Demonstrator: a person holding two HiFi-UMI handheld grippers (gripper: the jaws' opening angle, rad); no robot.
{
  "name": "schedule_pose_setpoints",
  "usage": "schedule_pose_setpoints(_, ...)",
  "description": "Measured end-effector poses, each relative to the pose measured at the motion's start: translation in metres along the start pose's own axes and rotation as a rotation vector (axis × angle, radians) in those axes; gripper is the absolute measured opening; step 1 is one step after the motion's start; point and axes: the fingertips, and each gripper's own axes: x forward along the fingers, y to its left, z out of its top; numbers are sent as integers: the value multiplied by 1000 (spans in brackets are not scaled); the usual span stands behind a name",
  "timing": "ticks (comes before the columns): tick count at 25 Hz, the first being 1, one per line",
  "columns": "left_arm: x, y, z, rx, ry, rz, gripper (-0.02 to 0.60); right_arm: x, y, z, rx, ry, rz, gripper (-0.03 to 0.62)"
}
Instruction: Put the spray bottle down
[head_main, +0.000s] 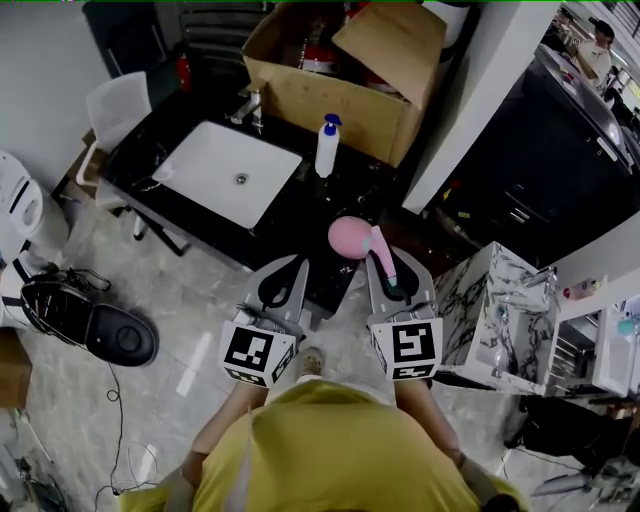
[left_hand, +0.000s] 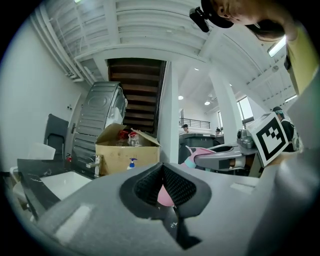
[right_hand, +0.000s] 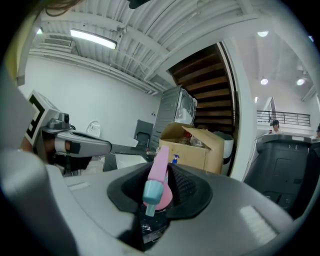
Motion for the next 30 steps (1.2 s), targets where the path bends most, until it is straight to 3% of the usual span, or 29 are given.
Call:
schedule_pose_setpoints(11,37,16,-15,3,28,-2,0,31,-27,-15,10,10,-11,87)
schedule_pose_setpoints(23,74,37,4,23,26,-59,0,64,-48,-4,16,40,-56,87)
schedule_pose_setpoints(30,100,58,-3,22,48,-84,0,96,-67,-9,10,67,-91,87)
